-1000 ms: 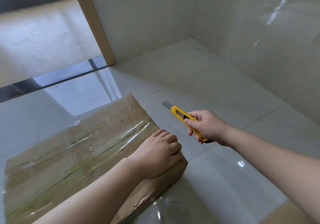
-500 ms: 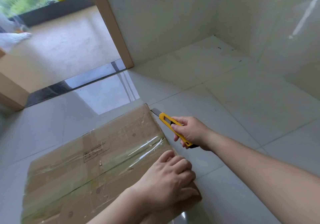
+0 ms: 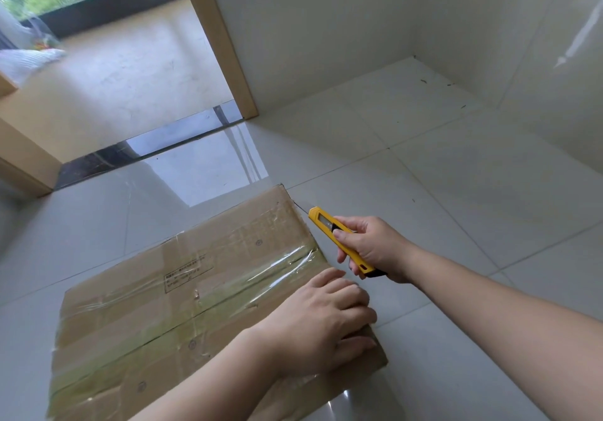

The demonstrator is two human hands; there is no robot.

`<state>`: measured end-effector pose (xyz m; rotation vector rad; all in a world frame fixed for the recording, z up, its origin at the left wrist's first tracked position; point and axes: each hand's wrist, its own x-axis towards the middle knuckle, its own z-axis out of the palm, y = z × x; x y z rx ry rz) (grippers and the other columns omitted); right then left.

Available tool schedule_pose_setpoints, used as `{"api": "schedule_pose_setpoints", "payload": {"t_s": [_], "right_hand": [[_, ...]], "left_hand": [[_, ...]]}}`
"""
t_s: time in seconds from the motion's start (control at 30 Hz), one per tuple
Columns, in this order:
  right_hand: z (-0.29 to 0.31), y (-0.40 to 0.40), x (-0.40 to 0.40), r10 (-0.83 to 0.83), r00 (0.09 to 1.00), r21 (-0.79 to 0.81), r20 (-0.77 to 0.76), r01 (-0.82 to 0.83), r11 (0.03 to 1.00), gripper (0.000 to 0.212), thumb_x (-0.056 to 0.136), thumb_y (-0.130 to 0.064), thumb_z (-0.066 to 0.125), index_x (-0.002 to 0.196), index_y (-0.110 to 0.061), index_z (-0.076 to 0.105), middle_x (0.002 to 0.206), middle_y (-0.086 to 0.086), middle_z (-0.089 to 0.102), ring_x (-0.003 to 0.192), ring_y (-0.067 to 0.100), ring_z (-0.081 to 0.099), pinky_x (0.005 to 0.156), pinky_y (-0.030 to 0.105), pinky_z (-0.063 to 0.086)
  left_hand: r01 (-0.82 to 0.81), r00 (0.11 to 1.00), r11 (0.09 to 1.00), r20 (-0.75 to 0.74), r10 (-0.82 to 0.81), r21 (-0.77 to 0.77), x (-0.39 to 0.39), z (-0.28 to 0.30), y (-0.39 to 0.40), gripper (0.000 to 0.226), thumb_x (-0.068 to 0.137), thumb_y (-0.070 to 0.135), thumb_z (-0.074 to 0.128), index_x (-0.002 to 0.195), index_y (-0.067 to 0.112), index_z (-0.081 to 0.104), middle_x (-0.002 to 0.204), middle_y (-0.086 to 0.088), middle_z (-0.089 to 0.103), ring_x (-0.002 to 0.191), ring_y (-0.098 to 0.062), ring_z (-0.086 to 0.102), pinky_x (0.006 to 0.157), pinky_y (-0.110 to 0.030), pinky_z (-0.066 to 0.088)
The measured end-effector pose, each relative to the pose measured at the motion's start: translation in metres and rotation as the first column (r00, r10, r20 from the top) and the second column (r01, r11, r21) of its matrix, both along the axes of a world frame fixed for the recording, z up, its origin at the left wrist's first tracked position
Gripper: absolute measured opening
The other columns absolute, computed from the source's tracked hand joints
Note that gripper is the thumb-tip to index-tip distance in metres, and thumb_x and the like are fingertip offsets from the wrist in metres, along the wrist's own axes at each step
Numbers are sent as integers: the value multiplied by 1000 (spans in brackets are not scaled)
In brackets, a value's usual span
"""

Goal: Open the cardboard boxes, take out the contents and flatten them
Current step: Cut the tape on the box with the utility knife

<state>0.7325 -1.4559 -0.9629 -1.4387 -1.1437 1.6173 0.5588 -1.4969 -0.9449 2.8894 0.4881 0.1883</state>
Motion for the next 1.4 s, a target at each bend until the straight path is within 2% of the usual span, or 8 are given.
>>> {"api": "schedule_pose_setpoints", "payload": {"t_s": [0.2, 0.4, 0.6, 0.7, 0.9, 1.03, 1.17, 1.4], "right_hand": [[-2, -1, -1, -13, 1000, 0, -15, 13, 1000, 33, 100, -20, 49, 133, -23, 54, 61, 1, 58, 47, 18, 49, 47, 27, 45], [4, 1, -2, 14, 1000, -13, 21, -13, 1000, 43, 101, -21, 47, 143, -23, 42, 72, 11, 62, 49, 17, 52, 47, 27, 48], [5, 1, 9, 50, 999, -34, 17, -50, 998, 44, 100, -19, 49, 143, -20, 43, 70, 10, 62, 47, 17, 53, 45, 27, 47], [4, 0, 14, 107, 994, -36, 27, -106, 994, 42, 100, -19, 49, 142, -18, 45, 70, 10, 63, 47, 16, 54, 43, 26, 46], [9, -1, 19, 189, 981, -73, 45, -185, 980, 34, 100, -21, 48, 134, -22, 52, 70, 9, 63, 47, 16, 53, 44, 26, 46], [18, -4, 32, 286, 953, -95, 100, -277, 956, 35, 99, -22, 49, 134, -26, 52, 69, 8, 63, 47, 17, 54, 46, 27, 47], [25, -14, 49, 378, 917, -133, 128, -362, 923, 35, 99, -20, 50, 134, -23, 54, 66, 7, 62, 44, 16, 53, 43, 24, 45], [32, -22, 49, 435, 866, -169, 248, -403, 899, 33, 99, -17, 50, 130, -20, 58, 70, 7, 66, 56, 21, 61, 58, 32, 53]], "left_hand": [[-252, 960, 968, 129, 247, 23, -8, -3, 13, 35, 89, 35, 58, 116, 13, 64, 121, -4, 60, 115, -22, 52, 107, -36, 35], [-634, 769, 773, -97, 631, 0, -37, 2, 37, 73, 84, 64, 24, 140, 20, 39, 151, 1, 31, 141, -17, 23, 118, -29, 7], [-667, 741, 745, -118, 661, -19, -52, 5, 54, 73, 84, 61, 21, 139, 17, 40, 148, 0, 37, 138, -20, 29, 117, -35, 19], [-682, 726, 731, -105, 679, 10, -46, 21, 89, 61, 82, 41, 30, 133, 13, 50, 139, -5, 49, 128, -28, 43, 107, -38, 32], [-654, 719, 756, -330, 611, -25, -30, 53, 159, 75, 77, -7, 39, 140, 32, 43, 149, 3, 35, 131, -23, 40, 104, -37, 38], [-571, 734, 820, -429, 526, 28, -28, 46, 159, 62, 84, 0, 44, 137, 32, 47, 152, 2, 31, 134, -25, 38, 107, -38, 34], [-397, 855, 910, -311, 415, 122, -28, 33, 144, 54, 79, 7, 43, 127, 25, 59, 145, 0, 44, 137, -21, 34, 112, -34, 19], [-291, 939, 953, -166, 302, 87, -20, 19, 109, 50, 77, 24, 28, 97, 20, 74, 108, 4, 69, 109, -19, 59, 101, -37, 37]]}}
